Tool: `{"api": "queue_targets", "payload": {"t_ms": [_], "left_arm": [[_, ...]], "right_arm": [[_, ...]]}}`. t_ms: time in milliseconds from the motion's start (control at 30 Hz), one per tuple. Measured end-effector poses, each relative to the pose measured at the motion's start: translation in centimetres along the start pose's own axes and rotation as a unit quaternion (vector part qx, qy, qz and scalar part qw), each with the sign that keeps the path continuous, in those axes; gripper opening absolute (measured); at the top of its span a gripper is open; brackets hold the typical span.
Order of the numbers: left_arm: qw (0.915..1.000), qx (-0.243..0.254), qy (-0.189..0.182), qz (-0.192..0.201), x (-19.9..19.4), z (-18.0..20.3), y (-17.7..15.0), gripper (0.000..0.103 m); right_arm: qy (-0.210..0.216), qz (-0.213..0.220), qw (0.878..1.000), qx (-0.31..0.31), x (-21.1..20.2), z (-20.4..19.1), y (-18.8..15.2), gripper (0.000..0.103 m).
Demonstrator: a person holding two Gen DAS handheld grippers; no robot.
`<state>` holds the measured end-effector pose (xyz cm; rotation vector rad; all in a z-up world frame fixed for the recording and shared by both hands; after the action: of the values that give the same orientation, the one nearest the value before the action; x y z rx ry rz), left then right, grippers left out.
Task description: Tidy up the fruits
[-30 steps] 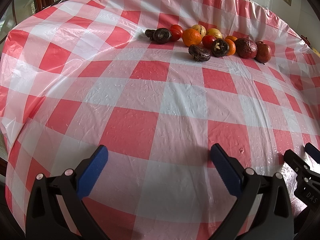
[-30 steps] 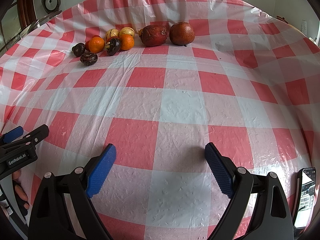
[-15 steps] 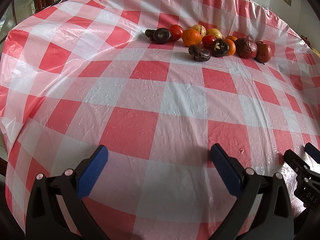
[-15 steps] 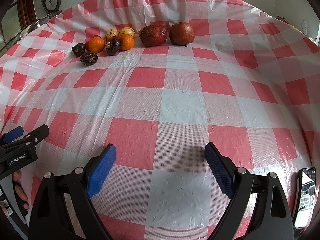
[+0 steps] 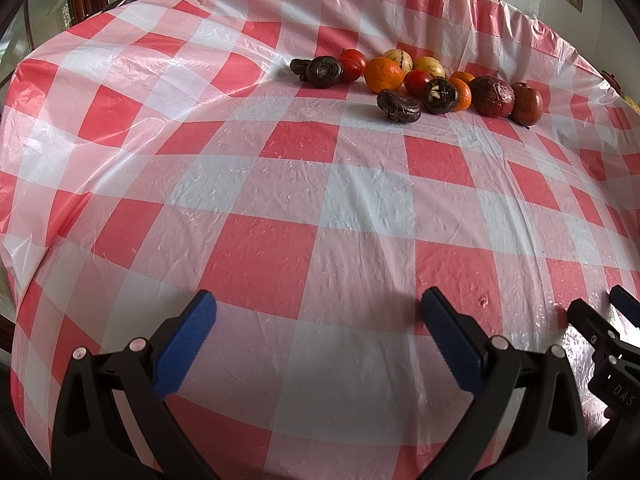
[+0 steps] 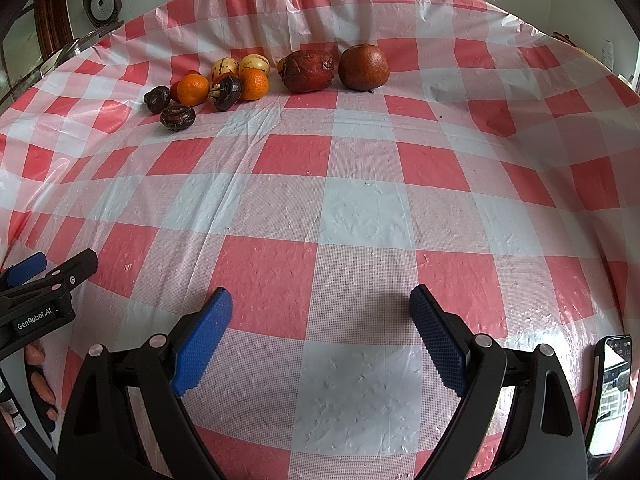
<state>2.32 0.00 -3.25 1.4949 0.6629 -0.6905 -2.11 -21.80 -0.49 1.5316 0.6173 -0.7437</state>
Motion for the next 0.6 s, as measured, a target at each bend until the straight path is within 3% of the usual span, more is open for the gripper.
{"api": "queue_targets", "payload": {"t_ms": [433, 600], "left_arm": [[1.0, 0.003, -0.002, -0.001, 0.0, 0.1, 0.0, 0.102], [0.9997, 0.017, -0.014, -0.01, 0.1, 0.0, 0.1, 0.102]], "right_arm": [[0.002, -0.004, 1.0, -0.006, -0.2, 0.0, -0.2, 0.087], [0.009, -0.009, 1.0, -0.013, 1.1, 0.0, 1.6, 0.087]]}}
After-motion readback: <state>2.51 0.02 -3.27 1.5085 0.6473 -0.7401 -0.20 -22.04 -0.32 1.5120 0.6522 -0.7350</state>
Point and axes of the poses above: each gripper's, at about its wrist camera, not at the fingertips, and x roughly the way its jaws point, z to its right, y to its top, the point moved 4 cm from there along x, roughly the way its jaws point, and after that the axes turned 5 degrees about z, right-handed, at the moved point
